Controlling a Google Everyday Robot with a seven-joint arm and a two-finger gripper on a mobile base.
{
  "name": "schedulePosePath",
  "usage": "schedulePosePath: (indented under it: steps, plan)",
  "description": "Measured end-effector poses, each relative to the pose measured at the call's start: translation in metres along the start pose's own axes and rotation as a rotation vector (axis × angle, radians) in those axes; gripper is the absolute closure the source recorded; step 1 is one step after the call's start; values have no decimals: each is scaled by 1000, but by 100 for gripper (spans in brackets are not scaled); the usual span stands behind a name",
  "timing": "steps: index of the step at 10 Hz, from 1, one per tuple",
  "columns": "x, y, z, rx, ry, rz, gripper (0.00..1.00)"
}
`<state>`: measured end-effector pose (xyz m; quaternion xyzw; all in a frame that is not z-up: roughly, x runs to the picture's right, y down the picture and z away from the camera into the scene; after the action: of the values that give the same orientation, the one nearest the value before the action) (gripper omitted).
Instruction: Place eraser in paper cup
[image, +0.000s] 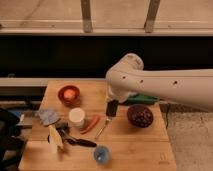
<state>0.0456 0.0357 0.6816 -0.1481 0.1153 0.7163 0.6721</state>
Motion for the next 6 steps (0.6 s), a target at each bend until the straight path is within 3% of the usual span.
schedulePosePath:
  steps: [4,6]
  plan:
    - [-23,84,7,-27,-10,-199,95]
    - [-23,106,9,-33,-2,-257,95]
